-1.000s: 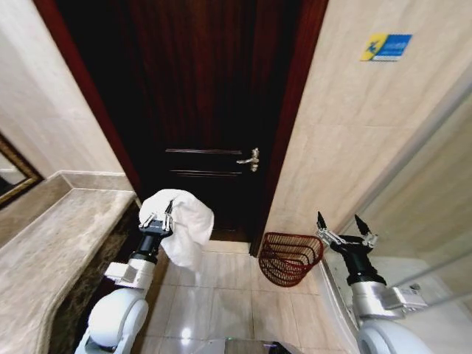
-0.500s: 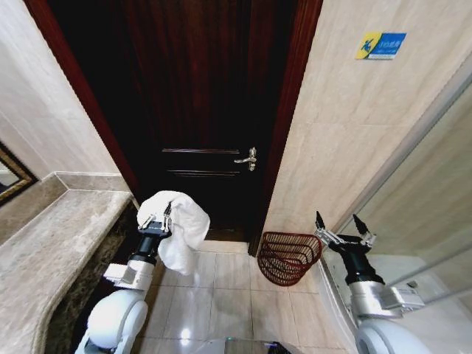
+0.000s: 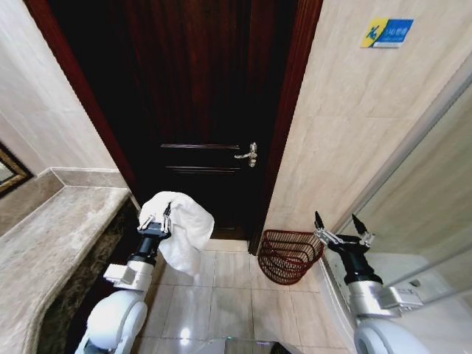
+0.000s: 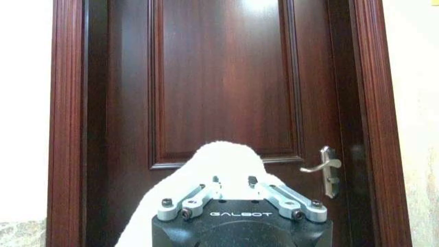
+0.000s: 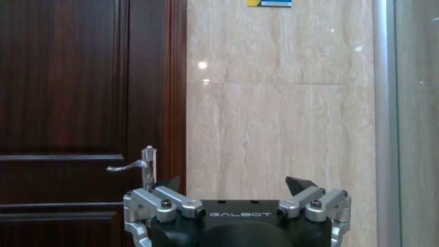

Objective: Discard the used towel into the hamper.

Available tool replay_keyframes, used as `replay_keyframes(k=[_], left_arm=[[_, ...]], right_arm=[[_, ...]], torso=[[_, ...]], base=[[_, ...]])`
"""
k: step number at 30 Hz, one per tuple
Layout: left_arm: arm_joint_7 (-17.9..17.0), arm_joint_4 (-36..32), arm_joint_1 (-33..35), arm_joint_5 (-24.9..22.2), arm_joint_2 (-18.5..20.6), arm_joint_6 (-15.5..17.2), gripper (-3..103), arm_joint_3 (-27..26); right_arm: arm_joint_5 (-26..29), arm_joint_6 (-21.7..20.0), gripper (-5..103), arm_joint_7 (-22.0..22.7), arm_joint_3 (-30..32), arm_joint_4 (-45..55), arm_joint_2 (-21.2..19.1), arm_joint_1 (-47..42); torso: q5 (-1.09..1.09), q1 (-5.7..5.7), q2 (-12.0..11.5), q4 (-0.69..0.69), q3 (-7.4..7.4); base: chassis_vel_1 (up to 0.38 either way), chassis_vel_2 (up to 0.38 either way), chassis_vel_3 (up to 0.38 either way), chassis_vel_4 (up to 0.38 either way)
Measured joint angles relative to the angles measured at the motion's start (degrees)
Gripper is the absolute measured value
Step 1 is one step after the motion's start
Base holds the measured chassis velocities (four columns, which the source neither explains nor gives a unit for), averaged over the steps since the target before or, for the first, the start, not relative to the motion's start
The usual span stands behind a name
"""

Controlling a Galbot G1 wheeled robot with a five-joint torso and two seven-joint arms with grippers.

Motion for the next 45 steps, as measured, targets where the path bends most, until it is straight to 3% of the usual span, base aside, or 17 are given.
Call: replay_keyframes(k=[45], left_arm=[[0.28,1.43,-0.36,0.95,-0.26,-1.01,11,0.26]], right_arm=[[0.18,-0.15,100,0.73,-0.65,0.03,0.63,0.47]], torso=[[0.00,-6.00,-13.37,0.00,-7.38]], base=[[-0.008,-0.007,-0.006,-0.006]])
